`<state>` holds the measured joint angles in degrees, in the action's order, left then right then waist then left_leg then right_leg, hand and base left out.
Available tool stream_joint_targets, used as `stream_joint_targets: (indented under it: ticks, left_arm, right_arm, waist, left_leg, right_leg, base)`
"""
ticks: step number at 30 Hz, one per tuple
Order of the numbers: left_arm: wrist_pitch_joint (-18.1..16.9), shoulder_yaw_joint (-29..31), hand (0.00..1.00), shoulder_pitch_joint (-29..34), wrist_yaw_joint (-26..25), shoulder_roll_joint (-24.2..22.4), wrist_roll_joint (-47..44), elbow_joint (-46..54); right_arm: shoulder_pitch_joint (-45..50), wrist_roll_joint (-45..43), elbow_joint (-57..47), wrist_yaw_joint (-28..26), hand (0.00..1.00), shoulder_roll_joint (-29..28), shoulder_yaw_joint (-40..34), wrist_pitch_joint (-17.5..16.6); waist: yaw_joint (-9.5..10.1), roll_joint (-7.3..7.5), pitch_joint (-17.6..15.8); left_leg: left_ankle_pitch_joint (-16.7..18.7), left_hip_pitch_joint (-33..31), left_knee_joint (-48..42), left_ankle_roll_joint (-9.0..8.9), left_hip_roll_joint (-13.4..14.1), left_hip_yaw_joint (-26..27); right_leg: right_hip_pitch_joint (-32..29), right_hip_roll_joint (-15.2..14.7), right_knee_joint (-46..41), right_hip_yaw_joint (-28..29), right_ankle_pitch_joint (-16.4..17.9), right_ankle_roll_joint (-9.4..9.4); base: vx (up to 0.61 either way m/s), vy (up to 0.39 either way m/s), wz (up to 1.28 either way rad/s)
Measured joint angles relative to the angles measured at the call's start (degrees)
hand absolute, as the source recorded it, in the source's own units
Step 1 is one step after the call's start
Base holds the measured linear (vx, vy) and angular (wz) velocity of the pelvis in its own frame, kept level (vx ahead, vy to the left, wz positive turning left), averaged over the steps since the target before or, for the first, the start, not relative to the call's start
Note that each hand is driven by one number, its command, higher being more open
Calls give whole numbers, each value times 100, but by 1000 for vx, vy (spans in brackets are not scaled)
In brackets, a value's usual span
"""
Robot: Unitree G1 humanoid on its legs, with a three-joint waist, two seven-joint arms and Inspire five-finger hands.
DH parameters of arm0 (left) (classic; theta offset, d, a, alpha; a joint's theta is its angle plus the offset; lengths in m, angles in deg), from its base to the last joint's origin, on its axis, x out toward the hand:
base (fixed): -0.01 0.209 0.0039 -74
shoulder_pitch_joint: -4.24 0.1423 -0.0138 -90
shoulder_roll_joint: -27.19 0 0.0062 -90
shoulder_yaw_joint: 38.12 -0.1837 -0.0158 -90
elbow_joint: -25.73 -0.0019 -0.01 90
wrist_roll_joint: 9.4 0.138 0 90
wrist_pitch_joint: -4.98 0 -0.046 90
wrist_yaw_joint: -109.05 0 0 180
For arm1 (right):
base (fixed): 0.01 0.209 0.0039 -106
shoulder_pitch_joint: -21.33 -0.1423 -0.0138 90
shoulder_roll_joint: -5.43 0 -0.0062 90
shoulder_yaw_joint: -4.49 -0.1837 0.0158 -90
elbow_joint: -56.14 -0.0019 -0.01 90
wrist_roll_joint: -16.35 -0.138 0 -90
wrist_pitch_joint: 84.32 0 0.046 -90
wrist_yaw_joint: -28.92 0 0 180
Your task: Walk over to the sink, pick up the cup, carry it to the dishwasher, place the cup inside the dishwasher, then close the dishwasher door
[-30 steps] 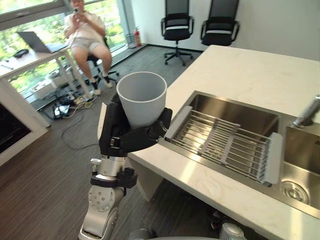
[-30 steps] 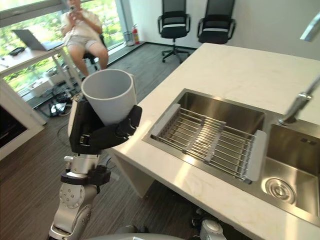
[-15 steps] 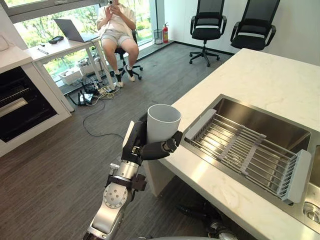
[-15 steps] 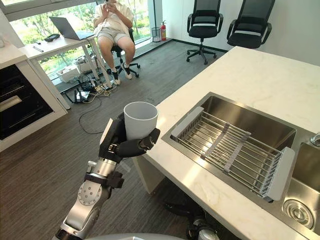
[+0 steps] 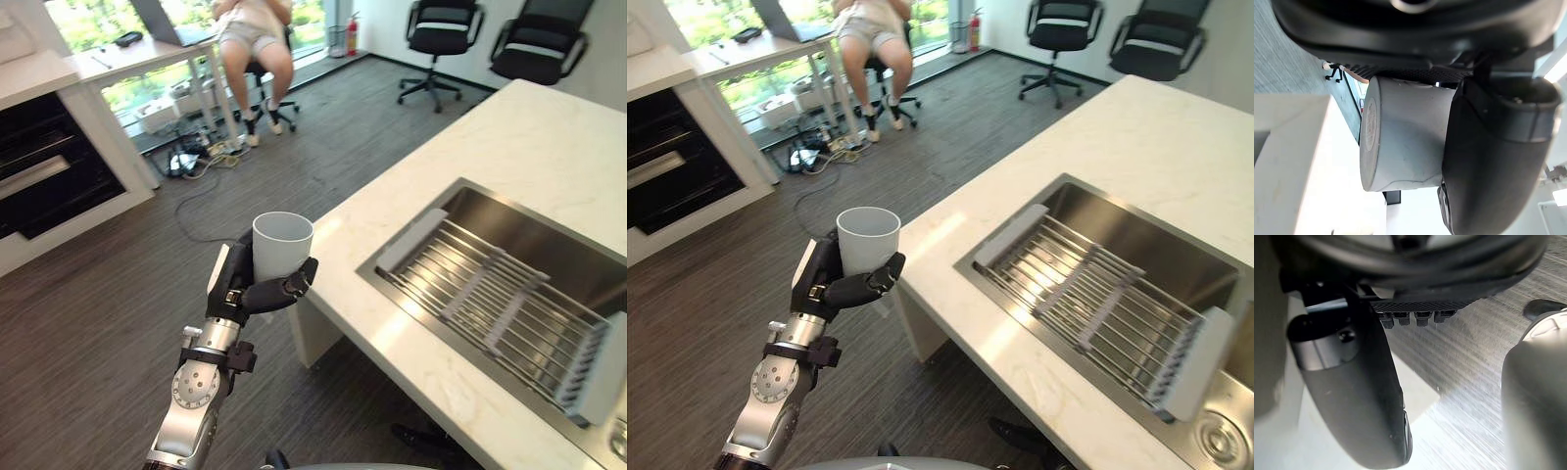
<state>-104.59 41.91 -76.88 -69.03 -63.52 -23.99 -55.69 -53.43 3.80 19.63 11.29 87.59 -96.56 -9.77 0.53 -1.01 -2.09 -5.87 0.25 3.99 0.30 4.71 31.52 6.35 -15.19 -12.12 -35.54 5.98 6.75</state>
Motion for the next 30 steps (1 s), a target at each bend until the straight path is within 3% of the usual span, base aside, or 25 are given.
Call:
stream_joint_targets:
  ticks: [1, 2, 4, 8, 9, 10, 11, 13, 15, 18, 20, 21, 23, 26, 30]
  left_arm:
    - [-43, 32, 0, 27, -29, 0, -6, 29]
    - [-103, 196, 0, 45, -56, 12, -9, 67]
    - [-102, 329, 0, 103, -81, -128, -31, 67]
    - [-94, 314, 0, 101, -33, -164, -29, 383]
    - [-98, 341, 0, 98, -33, -138, -30, 600]
    - [-119, 345, 0, 90, -32, -127, -29, 721]
    - [-157, 343, 0, 78, -32, -130, -30, 726]
    - [-184, 336, 0, 4, -87, -144, -31, 642]
    - [-182, 221, 0, -67, -238, -118, -18, 434]
    - [-179, -170, 0, -97, -419, -42, -14, 321]
    - [-181, -437, 0, -91, -410, -4, -4, 325]
    - [-153, -582, 0, -55, -406, -78, 3, 280]
    - [-142, -770, 0, 5, -358, -314, 2, 305]
    - [-135, -867, 0, -142, -137, -251, -4, 344]
    - [-133, -857, 0, -137, 89, -106, -207, 405]
  right_arm:
    - [-2, -20, -18, 2, 100, -82, 9, -12]
    - [-129, 11, -51, -23, 100, -204, 130, -6]
    - [-296, 37, -96, -40, 100, -166, 263, 50]
    - [-242, 33, -486, -16, 100, -54, 317, 156]
    - [-219, 28, -512, 2, 100, -1, 374, 160]
    - [-195, 25, -497, 13, 100, 71, 421, 170]
    - [-184, 23, -485, 14, 100, 100, 445, 170]
    - [-111, 20, -467, -6, 100, 54, 573, 169]
    - [-75, 10, -455, -23, 100, 38, 717, 167]
    - [123, -193, -749, 6, 100, 0, 909, 163]
    - [254, -235, -898, 56, 100, -92, 1007, 157]
    - [302, -358, -916, 178, 100, -147, 1010, 112]
    - [558, -826, -1114, 249, 100, -200, 846, -32]
    - [501, -790, -1132, 277, 100, -125, 951, 52]
    - [187, -689, -1130, 280, 100, -176, 934, 78]
  waist:
    - [16, 1, -1]
    - [20, 121, -1]
    - [65, 75, -18]
    - [27, 52, -228]
    - [29, 124, -307]
    - [26, 116, -342]
    - [13, 79, -371]
    - [-16, 64, -484]
    - [-46, 42, -518]
    - [-207, 63, -498]
    - [-253, 224, -411]
    - [-279, 142, -335]
    - [-315, -78, -191]
    - [-287, -153, -111]
    - [-243, 27, -44]
  left_leg:
    - [23, -2, 0, -5, -17, -86]
    - [49, -26, -2, 1, -173, -251]
    - [169, -87, -182, 43, -284, -384]
    - [863, -360, -1272, 141, -276, -932]
    - [1016, -367, -1500, 222, -359, -1129]
    - [1099, -343, -1566, 314, -460, -1325]
    - [1112, -318, -1564, 333, -489, -1443]
    - [1119, -314, -1548, 344, -551, -1968]
    - [1119, -312, -1528, 344, -633, -2320]
    - [1131, -395, -1663, 362, -830, -3049]
    - [1192, -431, -1751, 334, -1058, -3393]
    - [1320, -502, -1906, 293, -1044, -3478]
    - [1476, -713, -2154, 213, -632, -2909]
    - [1487, -780, -2178, 116, -538, -2722]
    - [1046, -871, -1778, 57, -605, -2208]
  right_leg:
    - [9, 9, 19, 59, 61, -79]
    - [144, -36, 156, 110, 130, -79]
    - [191, -165, 27, 107, 153, -43]
    - [89, -696, -1501, 166, 138, -45]
    - [-72, -955, -2218, 400, 36, -128]
    - [-300, -1087, -2839, 779, -221, -484]
    - [-439, -1056, -3093, 1066, -160, -530]
    - [-856, -339, -3060, 1994, 648, -316]
    - [-1052, 177, -2452, 2407, 907, -239]
    - [-1372, 930, -1724, 3561, 954, -248]
    - [-1381, 949, -1132, 3776, 794, -349]
    - [-1276, 872, -1110, 3554, 616, -326]
    - [-1154, 900, -864, 3188, 612, -363]
    - [-986, 912, -644, 2970, 609, -358]
    - [-810, 764, -200, 2454, 479, -362]
  base:
    - [41, 35, 78]
    - [15, -1, 54]
    - [14, 39, 49]
    - [23, 93, 73]
    - [26, 123, 89]
    - [44, 130, 92]
    - [84, 154, 100]
    - [75, 114, 110]
    - [101, 20, 114]
    - [118, -57, 137]
    - [148, -153, 140]
    - [212, -199, 104]
    - [244, -173, 80]
    - [200, -46, 31]
    - [74, 16, 70]
